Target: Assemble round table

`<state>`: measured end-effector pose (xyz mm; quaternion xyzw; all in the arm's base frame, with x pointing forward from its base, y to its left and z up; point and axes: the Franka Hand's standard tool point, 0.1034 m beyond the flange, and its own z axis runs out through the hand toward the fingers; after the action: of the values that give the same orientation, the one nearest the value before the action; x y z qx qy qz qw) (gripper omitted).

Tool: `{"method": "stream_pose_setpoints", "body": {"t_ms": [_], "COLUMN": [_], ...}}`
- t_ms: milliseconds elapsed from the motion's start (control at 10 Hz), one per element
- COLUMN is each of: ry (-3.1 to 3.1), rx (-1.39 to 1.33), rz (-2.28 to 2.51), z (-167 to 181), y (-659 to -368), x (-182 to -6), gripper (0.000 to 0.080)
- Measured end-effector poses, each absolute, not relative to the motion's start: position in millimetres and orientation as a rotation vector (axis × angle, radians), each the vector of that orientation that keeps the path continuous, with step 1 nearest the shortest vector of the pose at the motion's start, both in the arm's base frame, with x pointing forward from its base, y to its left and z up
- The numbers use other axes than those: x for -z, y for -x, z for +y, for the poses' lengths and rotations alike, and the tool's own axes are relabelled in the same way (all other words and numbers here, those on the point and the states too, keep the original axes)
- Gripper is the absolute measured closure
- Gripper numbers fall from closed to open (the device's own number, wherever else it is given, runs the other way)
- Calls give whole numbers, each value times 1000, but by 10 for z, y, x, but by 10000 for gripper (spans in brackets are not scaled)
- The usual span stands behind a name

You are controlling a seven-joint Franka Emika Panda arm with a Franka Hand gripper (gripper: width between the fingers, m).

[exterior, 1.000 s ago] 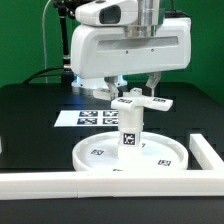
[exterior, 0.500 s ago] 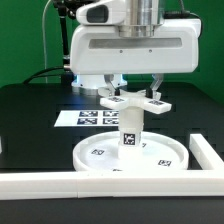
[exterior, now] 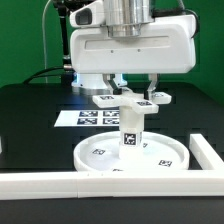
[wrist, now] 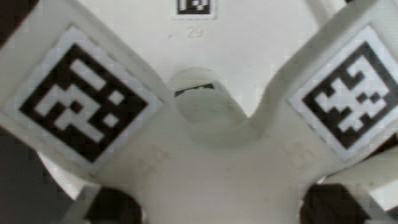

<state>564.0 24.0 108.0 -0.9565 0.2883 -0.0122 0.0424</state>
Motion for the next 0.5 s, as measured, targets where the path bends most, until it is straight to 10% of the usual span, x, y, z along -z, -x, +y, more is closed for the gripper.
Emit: {"method": "stream_pose_setpoints", "body": {"t_ms": [500], "ry": [2707], "rx": [24], "rz": [1373], "z": [243], "y": [-5647], "x": [-1078], "gripper": [356]}}
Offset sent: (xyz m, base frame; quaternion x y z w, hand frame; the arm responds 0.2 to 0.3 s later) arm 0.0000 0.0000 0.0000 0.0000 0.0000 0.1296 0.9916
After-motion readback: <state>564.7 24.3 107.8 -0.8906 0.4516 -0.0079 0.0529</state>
